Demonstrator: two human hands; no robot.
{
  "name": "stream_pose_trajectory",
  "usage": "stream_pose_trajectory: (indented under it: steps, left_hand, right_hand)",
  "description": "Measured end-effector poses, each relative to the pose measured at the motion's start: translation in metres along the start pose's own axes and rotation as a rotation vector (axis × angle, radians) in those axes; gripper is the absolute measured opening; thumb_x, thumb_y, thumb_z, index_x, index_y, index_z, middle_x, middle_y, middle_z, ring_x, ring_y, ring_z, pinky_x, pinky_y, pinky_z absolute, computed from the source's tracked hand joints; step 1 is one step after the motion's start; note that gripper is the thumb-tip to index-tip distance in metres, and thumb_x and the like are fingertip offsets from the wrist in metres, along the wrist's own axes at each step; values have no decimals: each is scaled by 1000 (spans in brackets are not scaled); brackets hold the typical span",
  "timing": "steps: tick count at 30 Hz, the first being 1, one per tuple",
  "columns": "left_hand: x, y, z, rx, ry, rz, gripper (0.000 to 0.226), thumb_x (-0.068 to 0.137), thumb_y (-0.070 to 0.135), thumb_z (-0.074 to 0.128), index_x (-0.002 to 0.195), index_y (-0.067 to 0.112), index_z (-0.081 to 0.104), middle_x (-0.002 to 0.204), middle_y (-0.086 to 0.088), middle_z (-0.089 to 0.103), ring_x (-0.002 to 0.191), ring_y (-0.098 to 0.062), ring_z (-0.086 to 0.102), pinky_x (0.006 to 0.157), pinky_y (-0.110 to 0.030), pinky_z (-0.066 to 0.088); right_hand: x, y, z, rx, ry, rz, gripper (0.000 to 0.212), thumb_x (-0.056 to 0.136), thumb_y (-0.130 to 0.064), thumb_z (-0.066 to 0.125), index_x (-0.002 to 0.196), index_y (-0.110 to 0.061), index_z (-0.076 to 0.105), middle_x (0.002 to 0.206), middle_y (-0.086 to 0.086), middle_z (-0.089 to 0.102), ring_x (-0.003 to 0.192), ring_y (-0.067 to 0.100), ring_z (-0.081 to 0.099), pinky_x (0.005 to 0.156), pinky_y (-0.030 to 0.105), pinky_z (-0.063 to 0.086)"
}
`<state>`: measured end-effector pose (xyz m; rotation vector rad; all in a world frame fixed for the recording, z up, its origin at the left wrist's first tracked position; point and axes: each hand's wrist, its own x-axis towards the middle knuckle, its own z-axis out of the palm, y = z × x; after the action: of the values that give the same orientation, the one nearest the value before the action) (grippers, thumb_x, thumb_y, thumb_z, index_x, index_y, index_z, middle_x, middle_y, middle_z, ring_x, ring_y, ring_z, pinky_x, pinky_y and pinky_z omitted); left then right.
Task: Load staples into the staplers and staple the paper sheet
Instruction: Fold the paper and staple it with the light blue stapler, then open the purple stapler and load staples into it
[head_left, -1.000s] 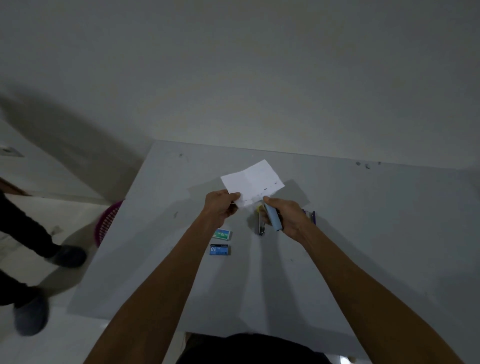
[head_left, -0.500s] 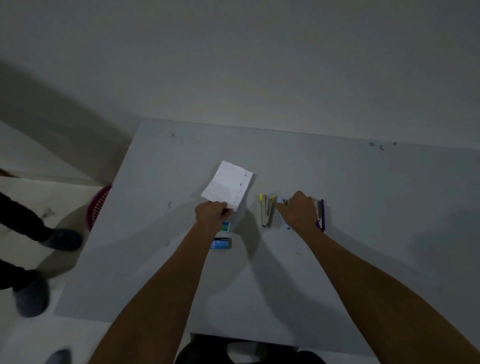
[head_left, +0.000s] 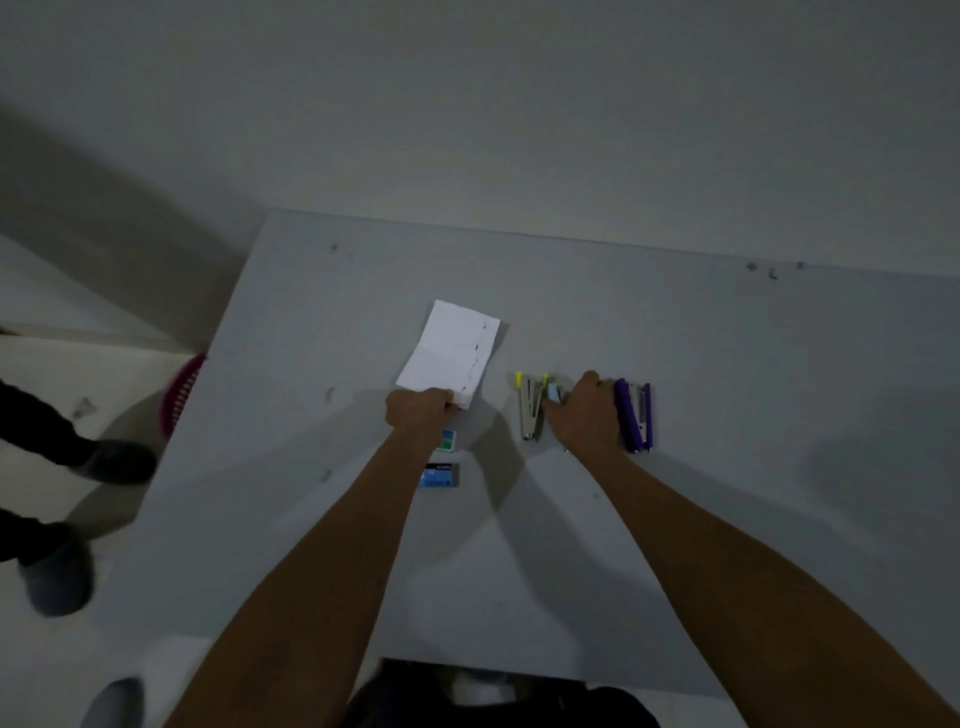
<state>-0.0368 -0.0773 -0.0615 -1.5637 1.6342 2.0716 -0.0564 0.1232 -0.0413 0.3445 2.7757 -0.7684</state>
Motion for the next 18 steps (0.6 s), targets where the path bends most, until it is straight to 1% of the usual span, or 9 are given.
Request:
stream_pose_trajectory:
  steps: [3,6,7,9,11,12,15,16,18]
  left_hand:
    - [-2,2,-2,5,6,5,53,62,-2,78,111,-12,60,110,-22,65,93,-37,67,82,-51,57]
    - [-9,3,-5,14,-5,13,52,63,1,78,110,-13,60,110,-23,65,92,-35,66,82,-47,56]
    - [-12,4,-6,21,-7,16,52,63,2,78,109,-15,59,109,-24,65,89,-33,65,78,-43,56]
    - [-20,6,-9,20,-22,29,59,56,5,76,109,-18,59,111,-28,64,83,-31,61,66,-34,53]
    - [-22,4,-8,25,-27,40,55,60,3,74,108,-18,60,109,-29,64,80,-30,60,62,-28,50]
    - [-21,3,-8,28,-24,36,52,62,2,74,107,-19,60,105,-29,64,79,-29,60,62,-28,50]
    - [-22,0,-7,29,-32,18,63,48,6,73,104,-19,60,90,-21,62,76,-30,60,69,-35,51]
    - [-22,-2,-7,44,-29,11,60,50,5,75,103,-18,61,90,-20,63,76,-31,61,72,-36,52]
    - [-22,-3,-6,81,5,-4,44,63,3,77,101,-14,63,90,-20,65,76,-32,64,72,-36,52]
  right_hand:
    - [1,6,-6,56,-24,-22,48,84,-36,66,106,3,48,102,23,59,88,34,61,60,30,40]
    - [0,13,-22,47,30,-34,34,87,-25,61,104,3,52,104,23,59,92,35,59,65,33,43]
    - [-2,17,-30,13,68,-37,33,88,-24,60,106,3,53,108,22,57,98,35,56,72,36,46]
    - [-5,26,-40,-102,142,-10,35,89,-26,59,111,0,53,116,20,52,109,36,50,83,42,46]
    - [-6,37,-47,-173,196,49,40,87,-28,61,113,0,51,119,20,48,112,37,47,83,45,46]
    - [-6,43,-48,-179,206,78,43,86,-30,63,114,0,49,119,20,47,111,38,46,83,46,46]
    - [-5,58,-49,-143,138,163,56,81,-32,70,119,-1,43,123,20,43,114,38,45,85,47,46]
    - [-3,62,-48,-110,107,180,58,81,-32,71,120,0,41,124,21,43,115,39,45,86,47,47]
    - [-1,67,-45,-52,67,181,55,82,-27,70,120,1,43,123,22,46,113,39,50,85,46,48]
